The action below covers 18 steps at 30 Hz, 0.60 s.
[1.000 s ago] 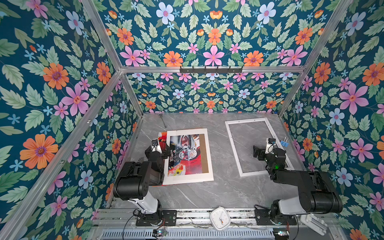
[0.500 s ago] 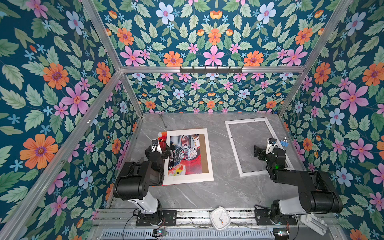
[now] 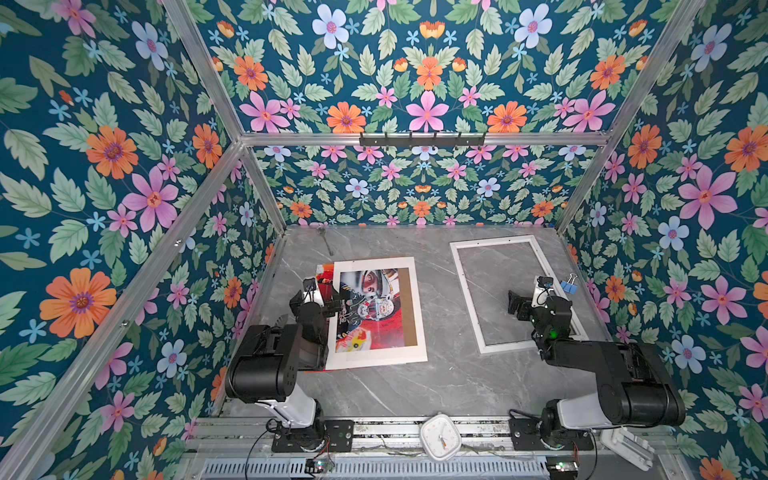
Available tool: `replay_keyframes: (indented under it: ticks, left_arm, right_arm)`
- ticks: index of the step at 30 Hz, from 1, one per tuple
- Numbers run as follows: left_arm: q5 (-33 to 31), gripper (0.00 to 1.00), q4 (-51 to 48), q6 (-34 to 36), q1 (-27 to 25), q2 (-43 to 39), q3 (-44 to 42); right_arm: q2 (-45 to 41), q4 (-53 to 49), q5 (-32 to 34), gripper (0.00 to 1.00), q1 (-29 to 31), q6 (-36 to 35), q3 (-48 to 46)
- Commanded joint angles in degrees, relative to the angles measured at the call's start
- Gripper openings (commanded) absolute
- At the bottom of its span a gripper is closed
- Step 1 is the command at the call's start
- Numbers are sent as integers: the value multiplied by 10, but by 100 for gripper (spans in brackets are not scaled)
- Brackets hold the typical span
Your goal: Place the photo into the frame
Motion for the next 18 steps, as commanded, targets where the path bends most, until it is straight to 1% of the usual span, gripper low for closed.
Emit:
replay_keyframes:
  ticks: [1, 3, 4, 8, 11, 13, 15, 17, 18]
  left_arm:
    - [-23, 100, -2, 3, -5, -19, 0]
    - [-31, 100, -22, 8, -11, -43, 1]
    - [-36, 100, -38, 10, -15, -54, 4]
    - [-58, 100, -150, 4, -27, -92, 43]
    - [-80, 100, -259, -38, -32, -113, 82]
    - [-78, 100, -330, -72, -32, -126, 109]
    - [-76, 100, -414, -92, -40, -139, 141]
    - [-65, 100, -490, -119, -44, -147, 172]
    - [-59, 100, -526, -128, -47, -151, 186]
  right_arm:
    - [-23, -35, 18, 99, 0, 10, 18]
    - [-53, -115, 31, 99, 0, 14, 45]
    - [-63, -136, 34, 99, 0, 17, 55]
    - [-88, -219, 43, 99, 1, 27, 89]
    - [-118, -315, 55, 99, 7, 49, 123]
    - [-136, -378, 62, 99, 18, 62, 148]
    - [-147, -456, 69, 99, 30, 94, 184]
    - [-148, -520, 53, 99, 37, 117, 216]
    - [-145, -542, 40, 99, 44, 118, 228]
